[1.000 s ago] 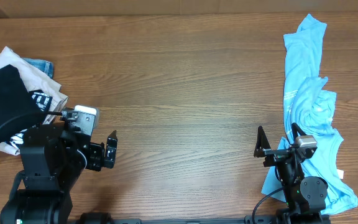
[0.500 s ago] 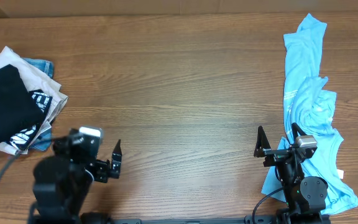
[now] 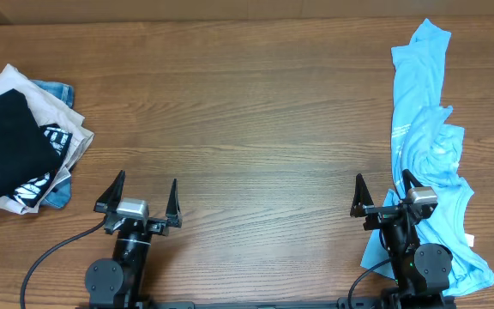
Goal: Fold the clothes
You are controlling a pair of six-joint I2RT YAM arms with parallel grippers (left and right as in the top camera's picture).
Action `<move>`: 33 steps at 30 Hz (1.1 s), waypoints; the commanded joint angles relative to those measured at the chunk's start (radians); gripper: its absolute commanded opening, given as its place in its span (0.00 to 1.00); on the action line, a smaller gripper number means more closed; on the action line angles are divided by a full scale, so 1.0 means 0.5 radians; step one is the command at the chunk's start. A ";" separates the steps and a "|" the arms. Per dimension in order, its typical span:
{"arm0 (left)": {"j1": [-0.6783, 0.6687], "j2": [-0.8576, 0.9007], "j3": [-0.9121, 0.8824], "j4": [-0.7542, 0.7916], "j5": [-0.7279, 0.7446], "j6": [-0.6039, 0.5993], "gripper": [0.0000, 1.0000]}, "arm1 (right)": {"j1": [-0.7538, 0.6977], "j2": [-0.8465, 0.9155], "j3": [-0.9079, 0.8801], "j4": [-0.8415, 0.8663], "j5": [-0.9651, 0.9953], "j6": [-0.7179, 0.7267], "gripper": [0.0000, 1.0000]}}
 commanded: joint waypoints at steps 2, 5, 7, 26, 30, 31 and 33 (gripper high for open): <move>-0.008 -0.027 -0.050 -0.097 -0.003 0.095 1.00 | 0.011 -0.017 -0.021 0.014 -0.001 -0.006 1.00; -0.008 -0.027 -0.050 -0.243 -0.014 0.095 1.00 | 0.011 -0.017 -0.021 0.014 -0.001 -0.006 1.00; -0.008 -0.027 -0.050 -0.245 -0.014 0.095 1.00 | 0.011 -0.017 -0.021 0.014 -0.001 -0.006 1.00; -0.008 -0.024 -0.050 -0.246 -0.014 0.095 1.00 | 0.011 -0.017 -0.021 0.014 -0.002 -0.006 1.00; -0.008 -0.024 -0.050 -0.246 -0.014 0.095 1.00 | 0.011 -0.017 -0.021 0.014 -0.001 -0.006 1.00; -0.008 -0.024 -0.050 -0.246 -0.014 0.095 1.00 | 0.011 -0.017 -0.021 0.014 -0.001 -0.006 1.00; -0.008 -0.024 -0.050 -0.246 -0.014 0.095 1.00 | 0.011 -0.017 -0.021 0.014 -0.002 -0.006 1.00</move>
